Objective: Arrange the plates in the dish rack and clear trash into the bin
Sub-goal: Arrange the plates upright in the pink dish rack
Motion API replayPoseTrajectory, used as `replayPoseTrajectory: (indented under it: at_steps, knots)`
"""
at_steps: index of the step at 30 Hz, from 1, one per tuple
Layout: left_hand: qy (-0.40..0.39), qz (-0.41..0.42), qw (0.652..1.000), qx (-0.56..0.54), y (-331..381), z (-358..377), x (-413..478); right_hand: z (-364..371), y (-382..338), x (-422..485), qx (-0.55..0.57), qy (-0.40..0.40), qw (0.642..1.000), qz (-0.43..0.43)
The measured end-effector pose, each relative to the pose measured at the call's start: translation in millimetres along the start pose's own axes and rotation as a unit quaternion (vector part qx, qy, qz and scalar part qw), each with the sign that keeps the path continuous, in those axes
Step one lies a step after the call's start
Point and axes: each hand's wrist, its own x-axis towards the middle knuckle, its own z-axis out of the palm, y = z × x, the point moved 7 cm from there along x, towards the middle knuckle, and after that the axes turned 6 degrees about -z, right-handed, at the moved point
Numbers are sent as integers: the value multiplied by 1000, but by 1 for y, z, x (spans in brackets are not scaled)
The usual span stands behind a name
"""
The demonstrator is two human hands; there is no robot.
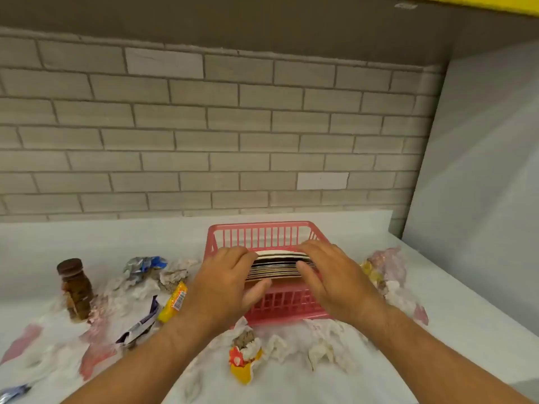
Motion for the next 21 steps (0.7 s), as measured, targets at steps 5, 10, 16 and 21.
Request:
replayPoseTrajectory:
  at_steps: [5, 10, 16, 21]
  knots:
    - [-10, -14, 999, -38, -25, 23, 4, 21, 6, 18, -3, -4, 999, 33]
    - [17, -1, 995, -100, -35, 29, 12, 33, 9, 36, 6, 19, 999, 41]
    - [-11, 23, 983, -185, -53, 35, 57, 37, 32, 88, 22, -21, 997, 69]
    - [-56, 18, 975, -212, -76, 40, 95, 36, 52, 140, -34, -50, 993, 97]
